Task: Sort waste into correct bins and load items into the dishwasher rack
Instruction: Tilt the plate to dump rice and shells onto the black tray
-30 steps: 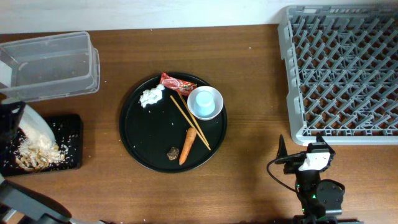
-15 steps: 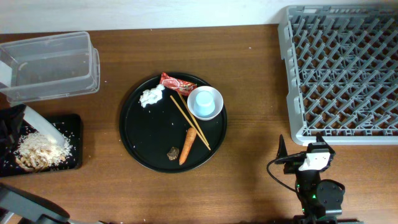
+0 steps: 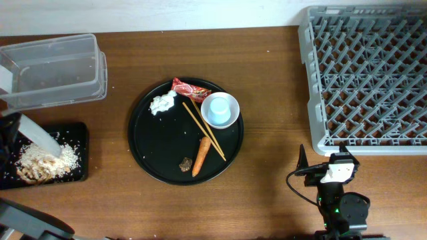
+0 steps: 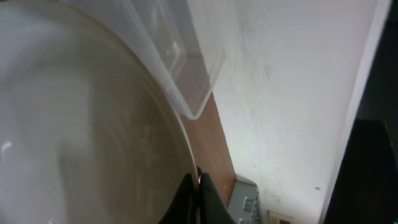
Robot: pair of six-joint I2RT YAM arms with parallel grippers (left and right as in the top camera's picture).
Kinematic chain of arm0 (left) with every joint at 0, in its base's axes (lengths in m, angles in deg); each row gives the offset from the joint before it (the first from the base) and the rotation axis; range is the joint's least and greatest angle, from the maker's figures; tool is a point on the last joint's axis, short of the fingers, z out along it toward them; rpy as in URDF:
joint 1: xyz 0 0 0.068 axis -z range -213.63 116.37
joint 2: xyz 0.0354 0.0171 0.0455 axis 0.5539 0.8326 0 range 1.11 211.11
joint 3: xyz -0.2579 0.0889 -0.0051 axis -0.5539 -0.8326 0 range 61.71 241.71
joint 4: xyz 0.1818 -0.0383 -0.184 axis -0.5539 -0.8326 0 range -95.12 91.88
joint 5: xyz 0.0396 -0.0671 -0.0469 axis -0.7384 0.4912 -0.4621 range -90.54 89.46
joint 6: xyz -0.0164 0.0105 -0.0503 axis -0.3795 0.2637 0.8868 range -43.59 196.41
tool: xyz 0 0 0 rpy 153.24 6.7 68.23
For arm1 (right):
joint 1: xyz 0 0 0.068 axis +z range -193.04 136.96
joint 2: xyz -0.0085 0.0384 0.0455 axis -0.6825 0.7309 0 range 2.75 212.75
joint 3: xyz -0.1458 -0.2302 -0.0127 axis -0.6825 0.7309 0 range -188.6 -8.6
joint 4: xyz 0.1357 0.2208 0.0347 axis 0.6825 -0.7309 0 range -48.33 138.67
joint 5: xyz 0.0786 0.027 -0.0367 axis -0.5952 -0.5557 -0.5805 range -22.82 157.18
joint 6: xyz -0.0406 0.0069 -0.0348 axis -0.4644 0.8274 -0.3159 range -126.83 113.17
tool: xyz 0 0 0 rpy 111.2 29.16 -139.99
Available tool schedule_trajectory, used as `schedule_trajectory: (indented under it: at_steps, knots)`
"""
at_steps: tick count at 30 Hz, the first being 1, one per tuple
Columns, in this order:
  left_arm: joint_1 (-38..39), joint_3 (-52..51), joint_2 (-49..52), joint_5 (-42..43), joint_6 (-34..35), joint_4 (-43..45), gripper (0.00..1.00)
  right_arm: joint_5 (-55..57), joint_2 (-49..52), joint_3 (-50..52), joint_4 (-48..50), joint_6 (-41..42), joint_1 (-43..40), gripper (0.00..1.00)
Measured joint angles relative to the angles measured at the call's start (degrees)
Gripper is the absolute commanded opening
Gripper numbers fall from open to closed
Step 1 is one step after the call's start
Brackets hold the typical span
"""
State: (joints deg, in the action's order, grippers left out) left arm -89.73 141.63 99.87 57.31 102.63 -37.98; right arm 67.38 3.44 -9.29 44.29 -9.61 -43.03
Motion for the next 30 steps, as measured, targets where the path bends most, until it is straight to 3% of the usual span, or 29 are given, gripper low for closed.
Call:
schedule_trajectory:
  at_steps: [6, 10, 19, 24, 30]
  knots:
    - [-0.28, 0.00, -0.02, -2.47, -1.33, -1.07, 0.00, 0.00, 0.00, 0.00, 0.00, 0.02, 0.00, 0.98]
    - [-0.17, 0.00, 0.79, 1.42, -2.89, 2.58, 0.00, 0.00, 0.00, 0.00, 0.00, -0.02, 0.00, 0.98]
    - [-0.20, 0.22, 2.25, 2.27, -1.14, -1.22, 0.00, 0.00, 0.00, 0.00, 0.00, 0.02, 0.00, 0.98]
    - [-0.20, 0.24, 2.34, 9.55, 0.87, 5.40, 0.00, 0.00, 0.00, 0.00, 0.00, 0.00, 0.00, 0.98]
    - [-0.04, 0.24, 2.27, 12.44, 2.80, 1.95, 0.00, 0.00, 0.00, 0.00, 0.00, 0.02, 0.00, 0.98]
